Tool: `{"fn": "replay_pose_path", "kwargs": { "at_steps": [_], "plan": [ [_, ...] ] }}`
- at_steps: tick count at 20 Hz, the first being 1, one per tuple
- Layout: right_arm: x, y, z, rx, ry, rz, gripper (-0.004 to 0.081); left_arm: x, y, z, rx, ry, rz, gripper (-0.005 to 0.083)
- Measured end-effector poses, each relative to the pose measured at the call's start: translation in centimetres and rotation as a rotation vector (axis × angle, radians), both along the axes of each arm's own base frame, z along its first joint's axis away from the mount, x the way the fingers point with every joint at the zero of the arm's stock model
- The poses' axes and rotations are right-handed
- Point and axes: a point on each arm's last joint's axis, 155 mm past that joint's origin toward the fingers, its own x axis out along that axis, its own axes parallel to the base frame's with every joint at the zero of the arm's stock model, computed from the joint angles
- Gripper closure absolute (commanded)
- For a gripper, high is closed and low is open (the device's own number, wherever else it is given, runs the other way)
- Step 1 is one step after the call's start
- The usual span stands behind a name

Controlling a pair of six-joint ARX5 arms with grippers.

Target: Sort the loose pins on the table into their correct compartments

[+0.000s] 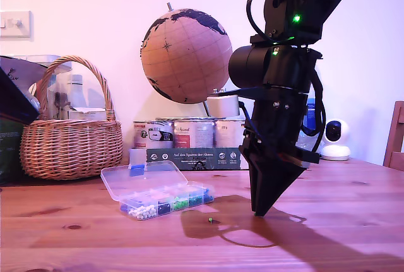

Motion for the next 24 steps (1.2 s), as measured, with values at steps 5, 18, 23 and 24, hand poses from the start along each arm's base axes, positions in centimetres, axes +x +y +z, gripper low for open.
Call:
{"fn": "replay_pose_path", "kwargs": {
  "at_steps": [5, 18, 23, 24],
  "plan": [
    [0.05, 0.05, -0.15, 0.000, 0.003, -0.003, 0.0688, 0.00, 0.00, 0.00, 0.000, 0.000, 0.000, 0.0797],
    [-0.22, 0.09, -0.24, 0.004, 0.023, -0.029, 0.0781, -0.01, 0.00, -0.02, 0.000, 0.000, 0.000, 0.0797],
    [0.11, 0.10, -0.25, 0.001, 0.009, -0.031, 0.0781, 0.00, 0.00, 0.00, 0.000, 0.000, 0.000, 0.0797],
    [0.12, 0.10, -0.25, 0.001, 0.009, -0.032, 0.0781, 0.00, 0.00, 0.00, 0.000, 0.000, 0.000, 0.0797]
  ]
}}
